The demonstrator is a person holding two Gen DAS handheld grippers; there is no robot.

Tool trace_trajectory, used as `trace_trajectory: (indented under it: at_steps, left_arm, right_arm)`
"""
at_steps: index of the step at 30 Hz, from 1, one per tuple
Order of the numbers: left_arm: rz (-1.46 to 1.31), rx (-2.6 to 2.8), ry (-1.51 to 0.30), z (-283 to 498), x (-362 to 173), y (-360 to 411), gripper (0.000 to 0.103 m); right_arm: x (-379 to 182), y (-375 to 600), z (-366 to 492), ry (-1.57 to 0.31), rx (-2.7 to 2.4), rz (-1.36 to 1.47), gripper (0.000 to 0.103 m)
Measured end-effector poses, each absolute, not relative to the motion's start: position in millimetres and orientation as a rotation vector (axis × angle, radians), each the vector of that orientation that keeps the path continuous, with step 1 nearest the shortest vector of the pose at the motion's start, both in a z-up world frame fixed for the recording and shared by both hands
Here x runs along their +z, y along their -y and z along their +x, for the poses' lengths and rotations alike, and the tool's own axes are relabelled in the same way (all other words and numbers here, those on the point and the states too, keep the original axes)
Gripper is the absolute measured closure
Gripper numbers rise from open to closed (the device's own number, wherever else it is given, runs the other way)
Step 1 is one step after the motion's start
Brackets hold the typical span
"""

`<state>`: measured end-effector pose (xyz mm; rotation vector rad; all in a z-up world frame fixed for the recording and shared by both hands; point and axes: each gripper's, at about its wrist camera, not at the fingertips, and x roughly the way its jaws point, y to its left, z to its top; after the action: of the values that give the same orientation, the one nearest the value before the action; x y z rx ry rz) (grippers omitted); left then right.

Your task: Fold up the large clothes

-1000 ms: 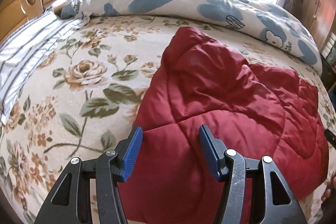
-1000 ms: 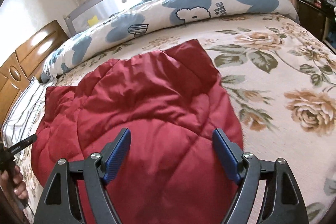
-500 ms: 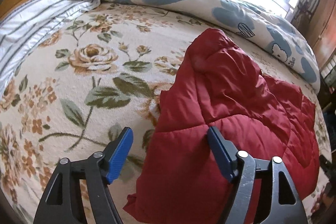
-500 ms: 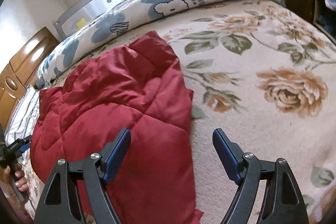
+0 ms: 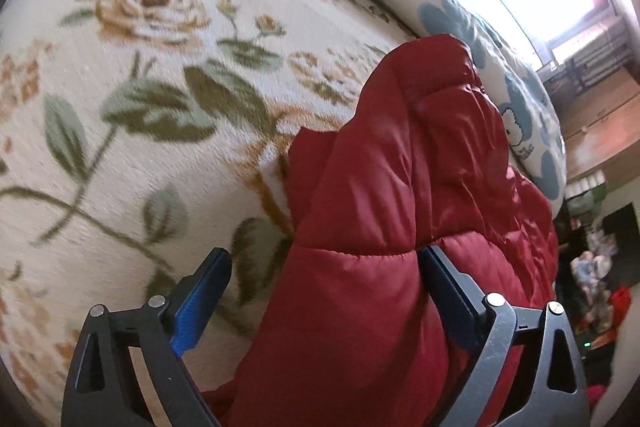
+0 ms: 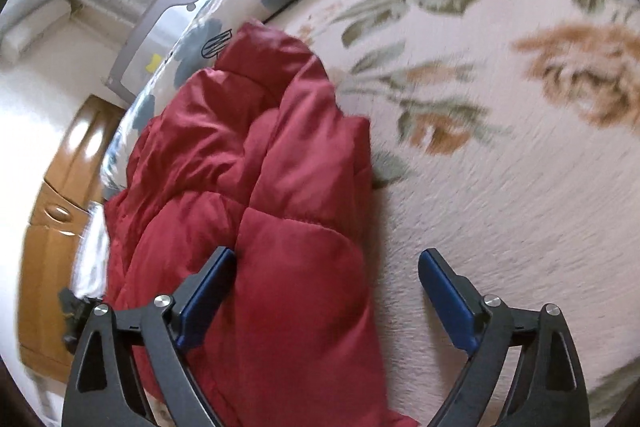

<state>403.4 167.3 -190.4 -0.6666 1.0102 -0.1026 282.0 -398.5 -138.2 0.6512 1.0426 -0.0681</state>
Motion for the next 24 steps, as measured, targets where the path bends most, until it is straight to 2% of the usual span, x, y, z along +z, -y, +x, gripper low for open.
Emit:
trace_trajectory:
  at_steps: [4,6,7,8,10,11,13,16,19,24]
  left_arm:
    - [-0.712,-0.129,-1.035,410.5,-200.9,-164.7,0.006]
    - [-0.719,-0.149,-1.056,415.1,-204.7,-161.8,0.011]
    - [-0.722,-0.165,-1.060,416.5,-205.2,-160.2,0.026]
    - [-0.731,-0.200,-1.057,417.3,-203.7,-158.0,0.036]
    - [-0.703,-0.209,-1.048,417.3,-195.4,-152.7,0.055]
    - [-0.664,-0.208,-1.044,416.6,-189.3,-147.9,0.059]
    - [-0.619,-0.202,-1.034,414.1,-181.0,-142.5,0.069]
    - [-0.601,-0.204,-1.015,406.5,-169.1,-140.7,0.074]
    - [-0.594,-0.213,-0.996,392.0,-157.1,-141.9,0.077]
    - [-0.554,-0.245,-0.949,354.5,-128.5,-145.4,0.078]
  right_arm:
    - [-148.1,399.3,285.4,-1.044,-0.030,0.753,0.010]
    - [-152.5,395.3,288.4,-1.049,0.003,0.789,0.014]
    - [-154.4,391.9,290.4,-1.054,0.024,0.801,0.019]
    - [-156.2,386.8,292.4,-1.064,0.038,0.805,0.020]
    - [-153.1,382.1,293.3,-1.067,0.026,0.774,0.030]
    - [-151.6,380.6,293.1,-1.067,0.025,0.773,0.032]
    - [-147.0,380.2,291.1,-1.065,0.025,0.767,0.046]
    - [-135.8,375.8,287.1,-1.063,0.029,0.739,0.061]
    - [-125.7,371.7,277.9,-1.061,0.033,0.723,0.066]
    - [-104.2,361.9,262.2,-1.062,0.047,0.688,0.069]
